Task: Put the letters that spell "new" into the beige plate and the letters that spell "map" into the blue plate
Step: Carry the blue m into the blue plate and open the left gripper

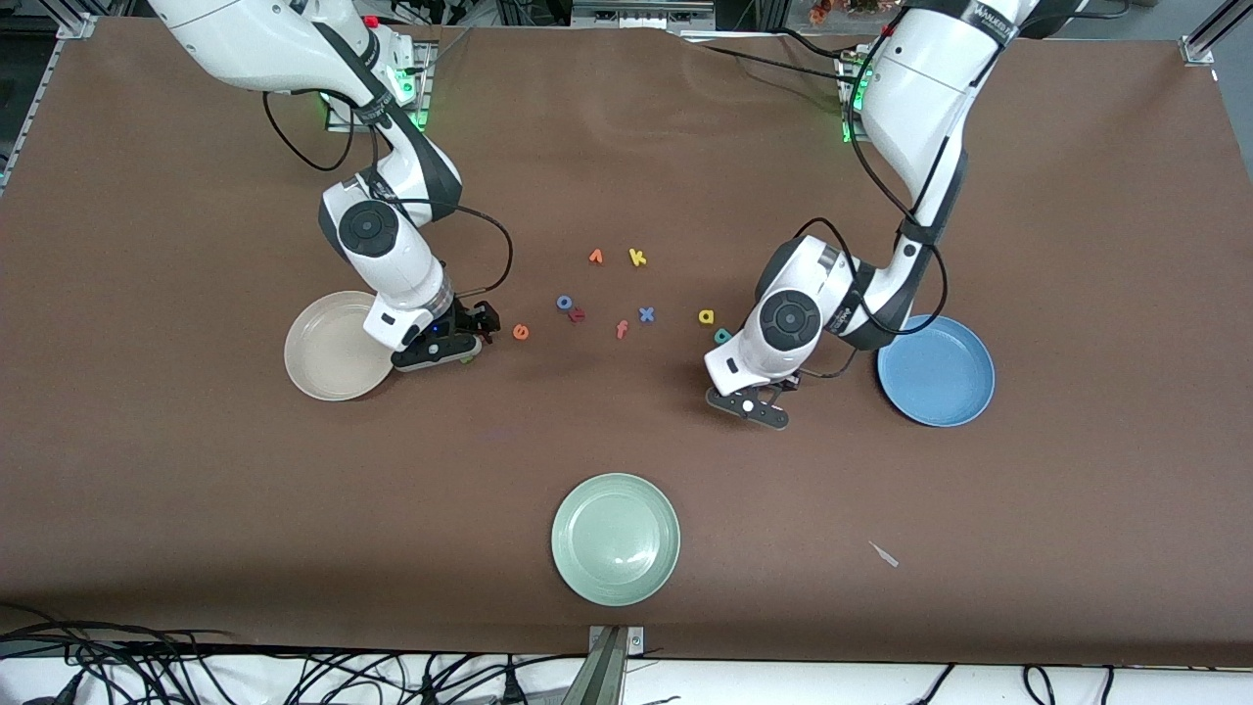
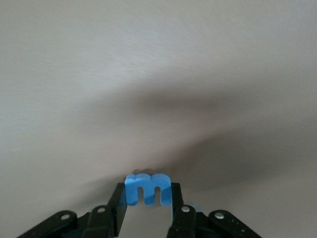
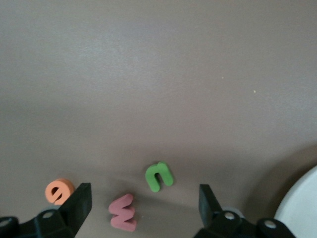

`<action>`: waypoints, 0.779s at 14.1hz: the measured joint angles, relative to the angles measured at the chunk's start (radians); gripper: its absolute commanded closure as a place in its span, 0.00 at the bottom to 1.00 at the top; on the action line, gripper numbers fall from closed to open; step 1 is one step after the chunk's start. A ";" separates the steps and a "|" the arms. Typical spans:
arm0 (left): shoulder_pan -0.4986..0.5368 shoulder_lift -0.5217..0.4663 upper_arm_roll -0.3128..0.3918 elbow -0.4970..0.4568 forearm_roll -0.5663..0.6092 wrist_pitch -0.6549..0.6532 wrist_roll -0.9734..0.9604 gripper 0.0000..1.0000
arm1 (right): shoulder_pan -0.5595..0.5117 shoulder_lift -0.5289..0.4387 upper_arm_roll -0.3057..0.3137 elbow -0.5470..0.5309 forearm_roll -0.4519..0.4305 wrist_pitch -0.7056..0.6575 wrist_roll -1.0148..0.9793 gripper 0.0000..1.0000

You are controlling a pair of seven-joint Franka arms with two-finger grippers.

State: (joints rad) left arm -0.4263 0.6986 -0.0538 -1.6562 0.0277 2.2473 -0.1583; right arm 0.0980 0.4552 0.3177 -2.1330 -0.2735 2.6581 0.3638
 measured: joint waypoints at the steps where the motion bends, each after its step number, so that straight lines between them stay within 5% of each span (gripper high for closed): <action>1: 0.015 -0.024 0.003 0.007 0.000 -0.042 0.016 0.93 | 0.000 0.005 -0.004 0.004 -0.008 0.000 0.000 0.09; 5: 0.172 -0.142 0.012 0.011 0.001 -0.246 0.144 0.92 | 0.000 0.032 -0.009 0.013 -0.038 0.016 0.001 0.12; 9: 0.355 -0.150 0.013 -0.028 0.001 -0.275 0.234 0.83 | 0.000 0.056 -0.017 0.015 -0.052 0.043 0.001 0.19; 10: 0.380 -0.141 0.012 -0.044 0.001 -0.273 0.235 0.62 | 0.000 0.058 -0.019 0.015 -0.058 0.045 0.001 0.21; 11: 0.400 -0.131 0.011 -0.060 0.001 -0.263 0.236 0.12 | 0.000 0.061 -0.020 0.015 -0.061 0.047 0.001 0.23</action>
State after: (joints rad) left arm -0.0262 0.5675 -0.0425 -1.7167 0.0287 1.9843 0.0776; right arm 0.0977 0.5158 0.2974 -2.1176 -0.3347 2.7052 0.3650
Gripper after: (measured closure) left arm 0.604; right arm 0.176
